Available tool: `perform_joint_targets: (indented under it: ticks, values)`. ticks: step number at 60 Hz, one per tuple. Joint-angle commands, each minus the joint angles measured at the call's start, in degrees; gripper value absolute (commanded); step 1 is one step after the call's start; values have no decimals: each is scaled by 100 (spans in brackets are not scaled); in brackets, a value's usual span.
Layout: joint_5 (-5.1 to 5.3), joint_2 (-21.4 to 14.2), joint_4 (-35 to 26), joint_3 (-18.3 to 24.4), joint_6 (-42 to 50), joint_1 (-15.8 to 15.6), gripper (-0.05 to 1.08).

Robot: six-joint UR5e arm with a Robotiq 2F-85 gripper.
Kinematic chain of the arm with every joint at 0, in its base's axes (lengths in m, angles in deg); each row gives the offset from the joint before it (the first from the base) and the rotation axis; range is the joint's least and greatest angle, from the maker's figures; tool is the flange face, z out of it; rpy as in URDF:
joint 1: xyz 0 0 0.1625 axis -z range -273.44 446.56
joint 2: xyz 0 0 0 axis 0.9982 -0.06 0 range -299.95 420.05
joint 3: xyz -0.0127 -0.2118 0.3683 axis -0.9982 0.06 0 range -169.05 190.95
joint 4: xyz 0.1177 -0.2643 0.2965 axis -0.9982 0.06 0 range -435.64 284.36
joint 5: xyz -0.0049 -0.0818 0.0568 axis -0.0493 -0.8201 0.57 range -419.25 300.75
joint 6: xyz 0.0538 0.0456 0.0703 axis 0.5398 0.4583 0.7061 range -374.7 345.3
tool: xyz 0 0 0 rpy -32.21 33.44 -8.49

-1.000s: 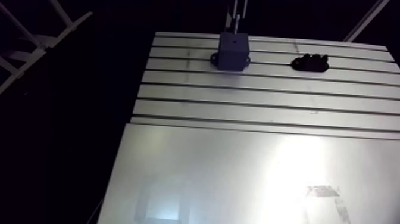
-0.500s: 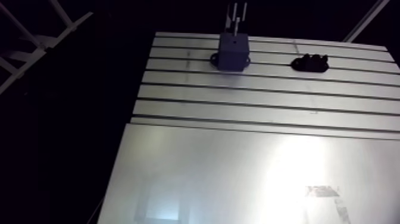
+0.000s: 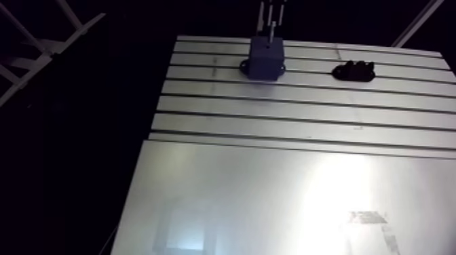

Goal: Pick up the M10 bolt and insert it into the hole until fully seated.

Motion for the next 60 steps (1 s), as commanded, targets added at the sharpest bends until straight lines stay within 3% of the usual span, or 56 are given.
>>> perform_joint_targets:
  ticks: [1, 60]
  values:
    - [6, 5, 10, -9, -8, 0, 108]
    - [-3, 5, 194, -140, -8, -9, 107]
